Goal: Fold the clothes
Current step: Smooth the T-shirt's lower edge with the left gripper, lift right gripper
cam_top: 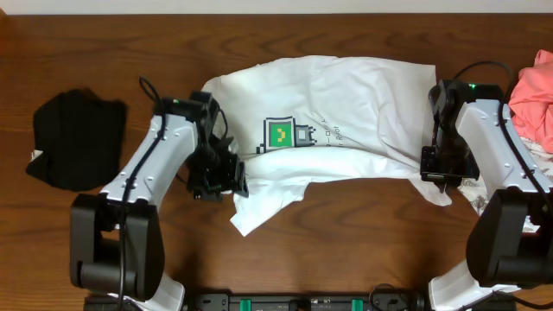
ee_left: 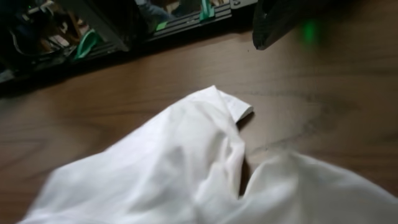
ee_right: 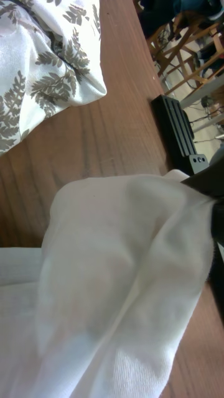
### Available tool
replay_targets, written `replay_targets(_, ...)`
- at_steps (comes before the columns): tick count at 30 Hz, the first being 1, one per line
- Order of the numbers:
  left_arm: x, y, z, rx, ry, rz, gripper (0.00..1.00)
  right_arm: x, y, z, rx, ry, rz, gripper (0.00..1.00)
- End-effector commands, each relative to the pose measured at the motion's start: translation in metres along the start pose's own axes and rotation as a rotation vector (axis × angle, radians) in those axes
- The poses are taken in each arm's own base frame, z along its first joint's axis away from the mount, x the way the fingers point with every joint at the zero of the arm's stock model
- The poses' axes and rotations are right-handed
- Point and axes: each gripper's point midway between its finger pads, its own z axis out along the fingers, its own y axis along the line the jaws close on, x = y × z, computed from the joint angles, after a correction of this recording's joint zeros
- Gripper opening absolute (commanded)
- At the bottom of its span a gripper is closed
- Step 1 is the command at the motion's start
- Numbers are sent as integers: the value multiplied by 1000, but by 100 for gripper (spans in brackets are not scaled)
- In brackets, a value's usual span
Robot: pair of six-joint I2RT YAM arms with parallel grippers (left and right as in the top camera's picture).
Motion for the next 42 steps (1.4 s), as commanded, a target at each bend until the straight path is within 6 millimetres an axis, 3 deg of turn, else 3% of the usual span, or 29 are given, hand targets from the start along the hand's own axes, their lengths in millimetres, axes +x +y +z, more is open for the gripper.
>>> replay_targets(1,1,8,14,-14,4,-40,62,0,-4,-3,4,-17,20,1)
replay_targets(13,-24,21,48,-42,-122,-183,62,0,-3,-3,1,-16,3,1)
replay_targets(21,-39,11,55,-47,-193,-178,61,0,-3,-3,1,-16,1,1)
replay_targets(22,-40,9,55,-44,-200,-169,51,0,-3,-3,1,-16,1,1)
replay_targets(24,-41,6,56,-45,-205,-158,11,0,-3,-3,1,-16,1,1)
replay_targets(25,-41,6,56,-45,-204,-156,6,0,-3,-3,1,-16,1,1)
replay_targets(38,-32,10,58,-65,-170,-165,6,0,-3,-3,1,-16,-7,1)
replay_targets(42,-21,38,54,-211,-155,-210,6,0,-3,-3,1,-17,-6,1)
